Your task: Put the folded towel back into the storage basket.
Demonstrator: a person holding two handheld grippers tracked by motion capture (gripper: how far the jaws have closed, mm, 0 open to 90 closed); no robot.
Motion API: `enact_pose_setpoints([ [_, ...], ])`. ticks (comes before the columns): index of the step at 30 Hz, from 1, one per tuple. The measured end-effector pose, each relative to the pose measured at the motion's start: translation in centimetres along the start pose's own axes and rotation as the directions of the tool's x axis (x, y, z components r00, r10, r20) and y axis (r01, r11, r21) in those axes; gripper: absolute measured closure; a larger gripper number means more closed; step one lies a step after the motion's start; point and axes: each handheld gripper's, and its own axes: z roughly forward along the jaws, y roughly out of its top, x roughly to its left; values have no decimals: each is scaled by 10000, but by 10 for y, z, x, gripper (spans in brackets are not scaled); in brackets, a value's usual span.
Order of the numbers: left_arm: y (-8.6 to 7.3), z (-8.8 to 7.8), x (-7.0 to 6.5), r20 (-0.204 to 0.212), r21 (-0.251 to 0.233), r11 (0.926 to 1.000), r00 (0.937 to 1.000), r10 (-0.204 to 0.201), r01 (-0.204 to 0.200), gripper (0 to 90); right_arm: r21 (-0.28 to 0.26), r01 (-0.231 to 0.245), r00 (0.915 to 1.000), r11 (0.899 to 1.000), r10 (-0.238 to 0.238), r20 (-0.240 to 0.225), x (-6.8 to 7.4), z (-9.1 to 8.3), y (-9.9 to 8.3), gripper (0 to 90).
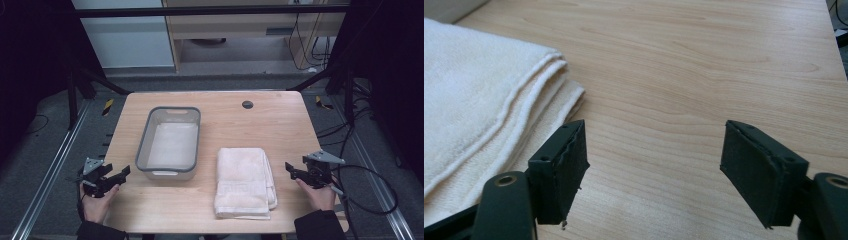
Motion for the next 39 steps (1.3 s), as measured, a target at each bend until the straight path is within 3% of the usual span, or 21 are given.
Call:
enact_pose_setpoints([
  [1, 2, -5, -4, -41, -259, 9996, 9999, 99, -101, 275, -27, -98, 10000, 9999, 98, -17, 1, -1, 1, 278],
  [6, 5, -11, -7, 8, -613, 9981, 10000, 81, -81, 299, -216, -49, 10000, 9998, 48, -51, 2, -4, 3, 299],
  [14, 10, -14, -6, 123, -790, 9968, 9998, -132, 142, 293, -590, -43, 10000, 9982, 41, -42, 3, -7, 9, 337],
  [39, 39, -19, -15, 420, -1297, 9915, 9991, -24, 79, 311, -957, -98, 9990, 9954, 55, -448, 2, -13, 42, 359],
])
